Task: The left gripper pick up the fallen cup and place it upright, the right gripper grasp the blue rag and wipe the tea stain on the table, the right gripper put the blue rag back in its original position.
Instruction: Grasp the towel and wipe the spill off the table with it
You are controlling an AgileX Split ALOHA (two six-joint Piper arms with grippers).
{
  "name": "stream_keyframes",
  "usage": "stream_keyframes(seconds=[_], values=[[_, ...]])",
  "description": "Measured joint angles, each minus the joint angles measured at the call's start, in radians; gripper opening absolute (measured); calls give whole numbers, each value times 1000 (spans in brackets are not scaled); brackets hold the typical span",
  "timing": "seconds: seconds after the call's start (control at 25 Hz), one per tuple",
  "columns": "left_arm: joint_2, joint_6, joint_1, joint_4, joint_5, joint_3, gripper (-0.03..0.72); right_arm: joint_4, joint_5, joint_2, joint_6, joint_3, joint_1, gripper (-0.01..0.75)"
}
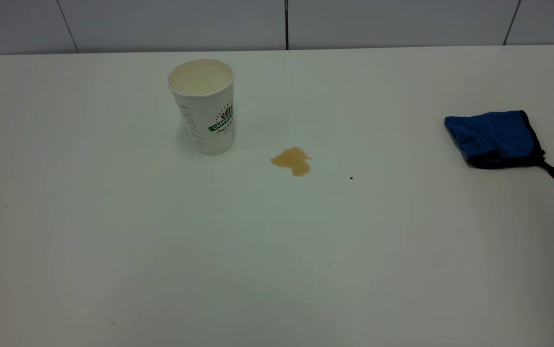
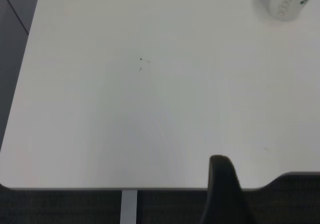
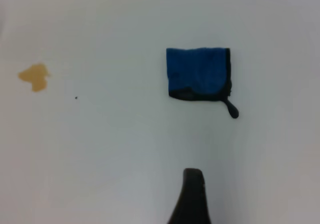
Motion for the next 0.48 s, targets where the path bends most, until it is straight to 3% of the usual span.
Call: stream_keyframes(seconds=[0.32, 0.48], values=[[0, 0, 0, 0, 0, 0, 499, 139, -91, 617, -247, -233, 15, 693], [0, -3, 0, 0, 0, 0, 499, 145, -107, 860, -277, -383, 50, 686]])
